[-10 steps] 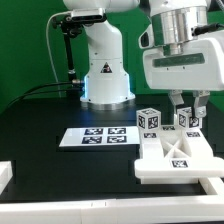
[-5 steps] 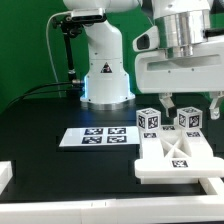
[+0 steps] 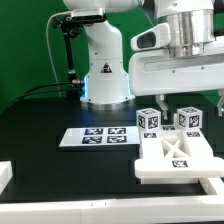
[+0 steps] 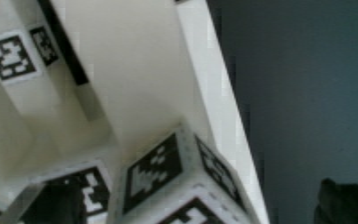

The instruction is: Assemble chair

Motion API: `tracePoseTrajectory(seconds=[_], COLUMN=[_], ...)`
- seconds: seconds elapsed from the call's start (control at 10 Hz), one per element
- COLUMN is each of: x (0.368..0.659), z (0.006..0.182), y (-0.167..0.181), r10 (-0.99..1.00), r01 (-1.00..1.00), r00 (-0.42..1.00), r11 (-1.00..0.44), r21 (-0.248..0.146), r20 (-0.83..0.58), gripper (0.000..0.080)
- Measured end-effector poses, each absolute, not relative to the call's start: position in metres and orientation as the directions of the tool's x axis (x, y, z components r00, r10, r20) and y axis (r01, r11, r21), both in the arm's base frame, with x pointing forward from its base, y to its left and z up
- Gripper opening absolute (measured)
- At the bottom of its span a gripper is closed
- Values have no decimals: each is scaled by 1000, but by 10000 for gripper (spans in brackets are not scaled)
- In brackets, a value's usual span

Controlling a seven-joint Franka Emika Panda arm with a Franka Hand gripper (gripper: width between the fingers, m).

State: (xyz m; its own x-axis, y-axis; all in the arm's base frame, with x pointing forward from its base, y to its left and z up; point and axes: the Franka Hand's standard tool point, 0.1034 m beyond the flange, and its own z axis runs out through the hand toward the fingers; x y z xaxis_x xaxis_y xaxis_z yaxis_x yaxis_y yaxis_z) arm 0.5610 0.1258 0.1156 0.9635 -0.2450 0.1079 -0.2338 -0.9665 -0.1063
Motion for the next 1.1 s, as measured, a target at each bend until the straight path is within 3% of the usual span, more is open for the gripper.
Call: tracePoseTrajectory(seconds=[0.1,0.2,0.3,0.4,0.5,0.6,0.7,0.8,0.9,1.1], x=[561,563,562,561,561,561,561,561,561,560], z=[116,117,114,112,112,112,112,112,112,112], y=[125,124,126,127,127,127,126,127,127,128], r10=[-166,36,177,197,175,163,161,74,-18,-231], r01=[-156,41,179,199,177,165,164,77,-15,-226], r00=[979,992,978,974,979,981,981,992,995,968], r11=[-984,-998,-984,-980,-984,-986,-986,-997,-999,-972], r21=[-91,-39,-11,-9,-12,-13,-13,-26,-38,-59], r20=[115,118,111,108,108,108,107,106,103,93], gripper=[649,649,649,649,649,559,363,363,282,282])
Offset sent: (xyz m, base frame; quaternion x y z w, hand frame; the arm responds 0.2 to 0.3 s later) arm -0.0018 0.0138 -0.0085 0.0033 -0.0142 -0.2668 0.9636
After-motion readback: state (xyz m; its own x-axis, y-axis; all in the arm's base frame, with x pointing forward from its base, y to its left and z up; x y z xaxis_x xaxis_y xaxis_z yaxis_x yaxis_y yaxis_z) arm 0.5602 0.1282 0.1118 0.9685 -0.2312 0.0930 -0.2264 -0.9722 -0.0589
